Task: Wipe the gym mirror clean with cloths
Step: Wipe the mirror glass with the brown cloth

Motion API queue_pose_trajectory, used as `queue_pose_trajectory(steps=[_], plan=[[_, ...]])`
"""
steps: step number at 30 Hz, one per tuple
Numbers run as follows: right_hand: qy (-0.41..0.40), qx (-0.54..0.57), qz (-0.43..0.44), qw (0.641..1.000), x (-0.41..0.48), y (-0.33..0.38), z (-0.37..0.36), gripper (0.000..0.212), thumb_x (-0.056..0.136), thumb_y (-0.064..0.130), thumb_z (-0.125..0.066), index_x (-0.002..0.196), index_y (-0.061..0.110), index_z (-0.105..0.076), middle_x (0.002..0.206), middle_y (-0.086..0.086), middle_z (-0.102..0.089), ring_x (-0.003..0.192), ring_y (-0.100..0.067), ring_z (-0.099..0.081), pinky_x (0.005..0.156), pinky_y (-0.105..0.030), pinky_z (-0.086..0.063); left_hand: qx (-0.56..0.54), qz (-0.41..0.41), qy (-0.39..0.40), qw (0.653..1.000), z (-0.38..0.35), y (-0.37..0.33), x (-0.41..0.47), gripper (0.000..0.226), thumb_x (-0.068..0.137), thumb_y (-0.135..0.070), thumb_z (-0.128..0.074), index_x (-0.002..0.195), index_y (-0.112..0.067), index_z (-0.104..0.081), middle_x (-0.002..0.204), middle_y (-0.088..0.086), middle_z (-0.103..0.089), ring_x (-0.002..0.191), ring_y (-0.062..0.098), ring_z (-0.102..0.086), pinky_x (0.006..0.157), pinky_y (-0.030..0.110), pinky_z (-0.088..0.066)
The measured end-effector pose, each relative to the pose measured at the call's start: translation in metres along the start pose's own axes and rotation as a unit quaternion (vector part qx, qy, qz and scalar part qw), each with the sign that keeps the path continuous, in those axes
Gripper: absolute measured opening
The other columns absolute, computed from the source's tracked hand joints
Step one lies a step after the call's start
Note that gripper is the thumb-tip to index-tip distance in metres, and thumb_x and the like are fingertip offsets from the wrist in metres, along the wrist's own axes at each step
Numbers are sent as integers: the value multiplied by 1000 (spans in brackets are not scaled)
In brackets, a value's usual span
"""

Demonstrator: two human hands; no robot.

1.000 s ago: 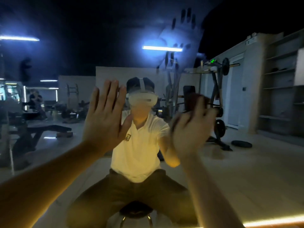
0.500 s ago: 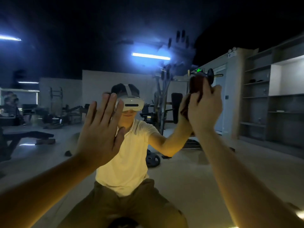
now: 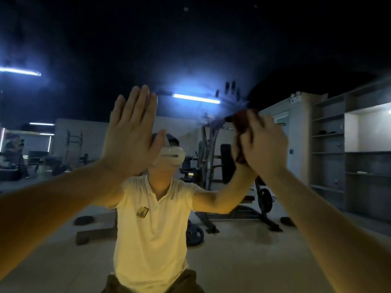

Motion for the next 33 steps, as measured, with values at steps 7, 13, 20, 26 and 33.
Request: queue_pose_trajectory(steps=[7,13,20,26,33], plan=[[-43,17,-209,977,24,72,-65,48,95,30,-47,143,21,-47,131,-11,-49,109,-24,-54,87,-38,-54,15,-15,-14,1000,-8,0,-4,79,107,-56,-16,164,-1,-11,172,20,-4,160,34,-1,127,58,-10],[42,43,148,987,28,116,-45,57,89,39,-63,142,23,-48,123,-8,-55,98,-22,-58,84,-44,-55,7,-66,-18,998,-1,13,-4,74,105,-50,-23,161,-1,-23,170,21,-15,159,35,-10,127,58,-13],[-49,25,-173,983,84,-19,-2,37,104,29,-45,136,12,-55,119,-15,-53,85,-22,-56,81,-38,-52,13,-41,-51,998,15,4,35,73,100,-49,-36,154,1,-35,158,27,-36,150,42,-30,125,60,-18],[-79,111,-93,986,75,106,-14,32,96,30,-52,123,15,-59,117,-6,-56,88,-11,-56,77,-26,-52,-5,-13,-88,996,14,3,71,65,105,-36,-27,158,1,-30,164,22,-31,156,34,-22,127,57,-14],[-41,16,48,998,109,8,-3,36,99,29,-56,133,17,-56,121,-11,-56,89,-25,-64,79,-36,-53,37,43,-41,998,-6,-12,96,84,103,-60,3,164,-4,-5,172,17,-3,160,29,0,129,54,-7]])
Point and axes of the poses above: each hand's wrist, its own x-axis towards the middle knuckle, its own z-axis out of the back of the hand, y = z × x, the point moved 2 cm from there along x, towards the middle knuckle
